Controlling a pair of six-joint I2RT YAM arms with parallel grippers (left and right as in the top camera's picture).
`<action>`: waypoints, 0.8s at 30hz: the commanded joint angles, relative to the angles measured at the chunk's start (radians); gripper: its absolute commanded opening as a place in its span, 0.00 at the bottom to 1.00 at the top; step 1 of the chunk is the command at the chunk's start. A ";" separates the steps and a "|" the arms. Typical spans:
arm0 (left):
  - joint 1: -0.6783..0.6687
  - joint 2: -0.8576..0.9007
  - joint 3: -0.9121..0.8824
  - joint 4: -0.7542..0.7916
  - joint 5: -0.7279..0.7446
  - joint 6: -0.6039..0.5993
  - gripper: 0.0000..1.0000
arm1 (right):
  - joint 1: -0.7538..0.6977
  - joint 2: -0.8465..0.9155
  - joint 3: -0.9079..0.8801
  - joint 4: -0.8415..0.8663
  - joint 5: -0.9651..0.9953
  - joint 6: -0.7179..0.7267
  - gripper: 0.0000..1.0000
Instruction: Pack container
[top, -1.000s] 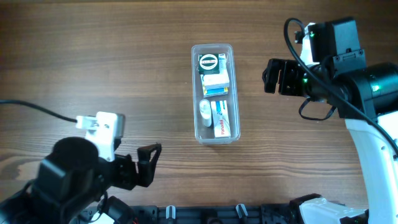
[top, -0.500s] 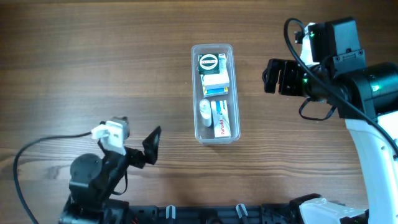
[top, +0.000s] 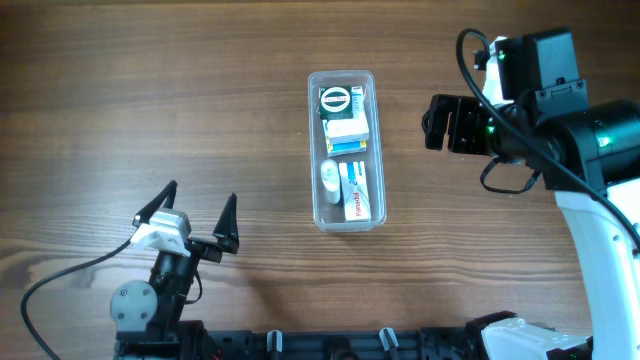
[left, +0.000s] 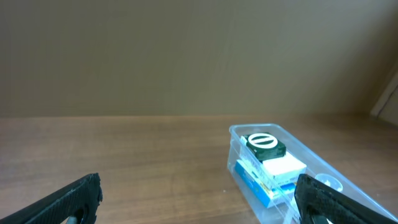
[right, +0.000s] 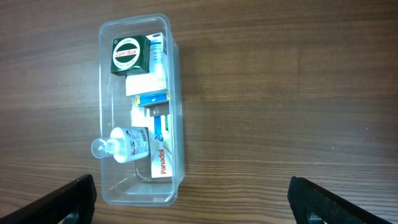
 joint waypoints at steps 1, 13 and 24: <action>0.007 -0.015 -0.032 0.071 0.011 0.027 1.00 | -0.002 0.006 0.007 0.002 0.010 -0.013 1.00; 0.007 -0.037 -0.169 0.230 -0.027 0.027 1.00 | -0.002 0.006 0.007 0.002 0.010 -0.013 1.00; 0.011 -0.037 -0.169 0.061 -0.030 0.026 1.00 | -0.002 0.006 0.007 0.002 0.010 -0.013 1.00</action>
